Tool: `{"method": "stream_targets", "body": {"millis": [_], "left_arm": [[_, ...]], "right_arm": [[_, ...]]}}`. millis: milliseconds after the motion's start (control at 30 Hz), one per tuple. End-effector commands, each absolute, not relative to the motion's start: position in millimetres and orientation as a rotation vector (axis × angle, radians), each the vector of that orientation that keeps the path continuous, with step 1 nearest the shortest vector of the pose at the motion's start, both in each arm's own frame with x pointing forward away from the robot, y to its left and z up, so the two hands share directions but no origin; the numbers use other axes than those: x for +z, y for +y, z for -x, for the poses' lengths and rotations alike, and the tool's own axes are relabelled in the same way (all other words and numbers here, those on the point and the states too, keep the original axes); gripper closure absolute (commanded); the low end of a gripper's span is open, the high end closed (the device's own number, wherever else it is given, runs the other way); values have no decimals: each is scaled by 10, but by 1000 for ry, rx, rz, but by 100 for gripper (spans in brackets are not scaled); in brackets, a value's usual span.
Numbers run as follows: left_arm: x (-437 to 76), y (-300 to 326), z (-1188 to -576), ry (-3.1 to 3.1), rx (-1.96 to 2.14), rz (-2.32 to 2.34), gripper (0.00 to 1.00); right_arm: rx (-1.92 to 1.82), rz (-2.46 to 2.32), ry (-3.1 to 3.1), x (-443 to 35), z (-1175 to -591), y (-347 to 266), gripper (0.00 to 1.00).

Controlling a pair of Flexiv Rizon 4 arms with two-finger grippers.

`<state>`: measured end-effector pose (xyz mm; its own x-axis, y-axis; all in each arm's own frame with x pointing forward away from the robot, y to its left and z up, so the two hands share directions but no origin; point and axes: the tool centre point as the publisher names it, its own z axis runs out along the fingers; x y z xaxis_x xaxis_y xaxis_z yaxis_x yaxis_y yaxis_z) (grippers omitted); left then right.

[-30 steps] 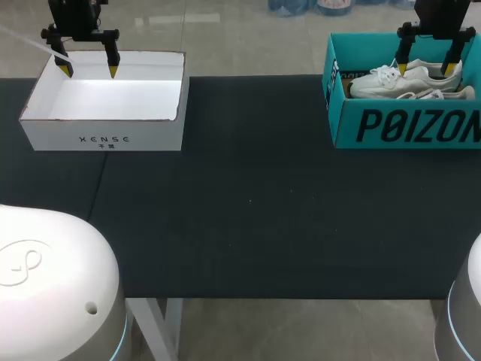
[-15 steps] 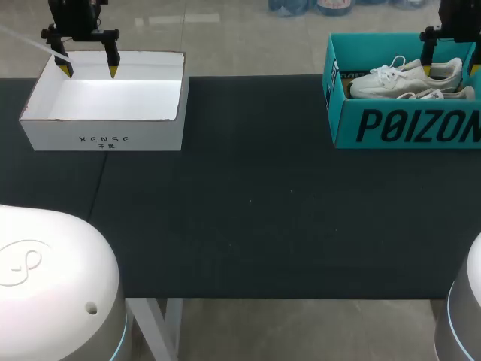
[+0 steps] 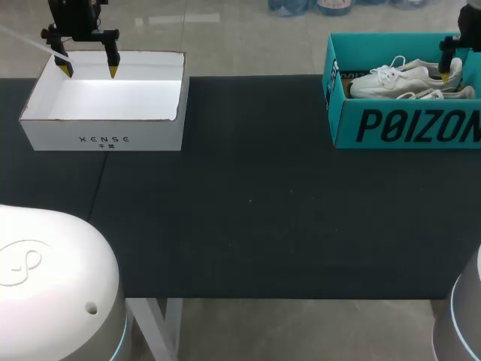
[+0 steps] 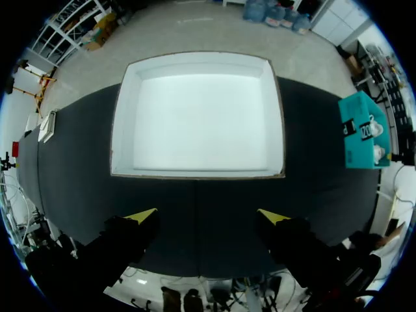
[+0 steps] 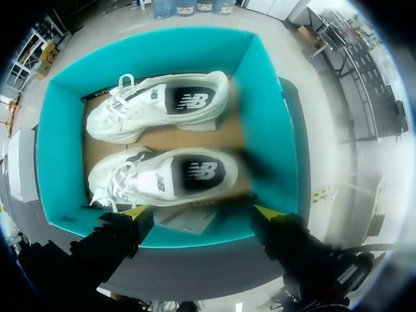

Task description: Take the shoe out of the shoebox, open the shoe tongue, remove and reinsert the insole, then place the shoe into the shoebox

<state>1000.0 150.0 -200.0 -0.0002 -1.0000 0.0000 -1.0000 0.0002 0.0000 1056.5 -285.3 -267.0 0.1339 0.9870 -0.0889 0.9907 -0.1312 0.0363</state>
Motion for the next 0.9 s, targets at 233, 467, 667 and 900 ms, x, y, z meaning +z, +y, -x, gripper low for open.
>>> {"method": "stream_targets", "body": {"millis": [233,467,667,900], "left_arm": [[-2000,1499,-10000,2222,0,2221,0],[-2000,1499,-10000,2222,0,2221,0],[-2000,1499,-10000,2222,0,2221,0],[-2000,1499,-10000,2222,0,2221,0]], "right_arm": [[20,-2246,2024,-2893,-10582,-2890,0],[17,-2237,2020,-3016,-10665,-3021,0],[-10,-2224,2018,-3114,-10721,-3086,0],[-17,-2221,2043,-3258,-10776,-3114,0]]}}
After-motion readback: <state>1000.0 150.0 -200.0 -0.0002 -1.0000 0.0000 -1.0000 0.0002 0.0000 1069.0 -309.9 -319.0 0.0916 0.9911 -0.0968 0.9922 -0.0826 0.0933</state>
